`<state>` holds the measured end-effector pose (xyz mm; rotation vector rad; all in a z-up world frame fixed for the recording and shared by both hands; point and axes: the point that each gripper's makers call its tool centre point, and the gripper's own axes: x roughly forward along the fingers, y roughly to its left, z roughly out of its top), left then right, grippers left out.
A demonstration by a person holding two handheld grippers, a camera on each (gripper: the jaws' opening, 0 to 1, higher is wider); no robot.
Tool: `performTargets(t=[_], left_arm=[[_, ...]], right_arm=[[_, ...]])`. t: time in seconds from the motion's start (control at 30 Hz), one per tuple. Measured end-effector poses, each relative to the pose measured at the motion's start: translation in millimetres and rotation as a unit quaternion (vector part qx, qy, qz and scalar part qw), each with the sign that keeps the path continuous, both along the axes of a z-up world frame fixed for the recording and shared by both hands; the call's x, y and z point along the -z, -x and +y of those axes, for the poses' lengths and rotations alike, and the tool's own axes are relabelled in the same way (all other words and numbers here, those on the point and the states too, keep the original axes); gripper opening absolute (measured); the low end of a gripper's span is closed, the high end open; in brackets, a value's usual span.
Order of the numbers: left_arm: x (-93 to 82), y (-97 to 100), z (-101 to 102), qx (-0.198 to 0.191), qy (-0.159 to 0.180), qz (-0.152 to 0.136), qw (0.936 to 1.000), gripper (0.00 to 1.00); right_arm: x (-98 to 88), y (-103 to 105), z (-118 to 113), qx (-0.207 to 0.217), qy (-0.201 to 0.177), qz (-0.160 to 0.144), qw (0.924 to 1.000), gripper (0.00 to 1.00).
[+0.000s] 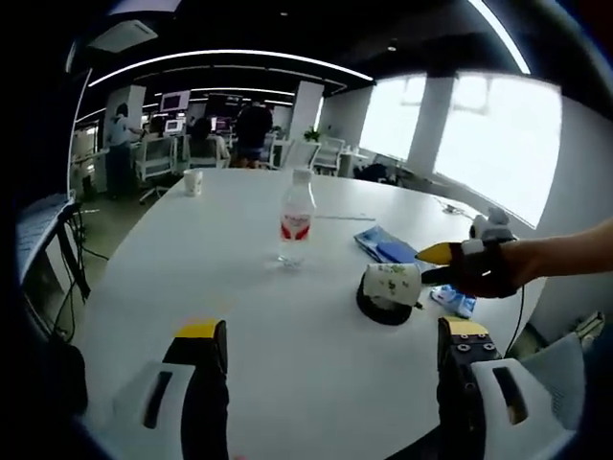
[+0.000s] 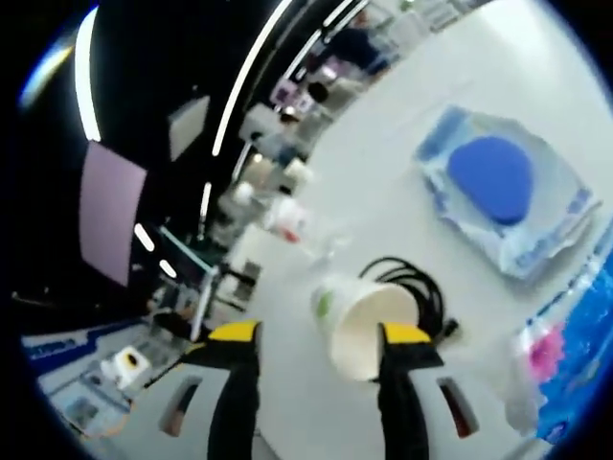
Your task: Arrange the tabletop items into an orderly group along one side of the table until the central work area is clear of visible clutter.
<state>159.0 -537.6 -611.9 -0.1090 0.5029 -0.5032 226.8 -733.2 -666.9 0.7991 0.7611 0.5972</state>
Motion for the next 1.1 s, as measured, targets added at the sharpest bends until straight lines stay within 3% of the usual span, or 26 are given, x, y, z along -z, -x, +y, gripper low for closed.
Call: performTargets(t=[0.17, 0.33, 0.53, 0.63, 0.73, 0.87, 1.1], left_arm=[[2.4, 5.3, 9.6, -0.018, 0.006, 0.004, 0.9998, 0.87], [2.7, 5.5, 18.2, -0.04, 0.018, 0.005, 0.999, 0.87], [5.9, 6.8, 25.9, -0.048, 0.017, 0.008, 0.9987, 0.86], [8.1, 8.3, 29.0, -0.055, 0.022, 0.012, 0.9982, 0.86], [10.1, 9.0, 29.4, -0.057, 0.022, 0.015, 0.998, 0.86], [11.1, 5.9, 27.6, -0.054, 0.025, 0.015, 0.9981, 0.86], [13.2, 4.3, 24.0, -0.048, 0.029, 0.015, 0.9983, 0.85]], right_arm=[[2.5, -7.0, 1.3, 0.019, -0.011, 0.004, 0.9998, 0.25], [9.3, -7.2, 8.0, 0.014, -0.004, 0.016, 0.9998, 0.21], [11.9, -11.1, 10.2, 0.023, -0.005, 0.017, 0.9996, 0.06], [3.2, -12.6, 14.8, 0.02, -0.029, 0.008, 0.9993, 0.0], [-2.1, -16.6, 14.5, 0.019, -0.013, -0.005, 0.9997, 0.0], [-11.5, -17.6, 15.7, 0.01, -0.02, -0.01, 0.9997, 0.0], [-36.6, -22.1, 22.7, -0.055, 0.037, -0.061, 0.996, 0.0]])
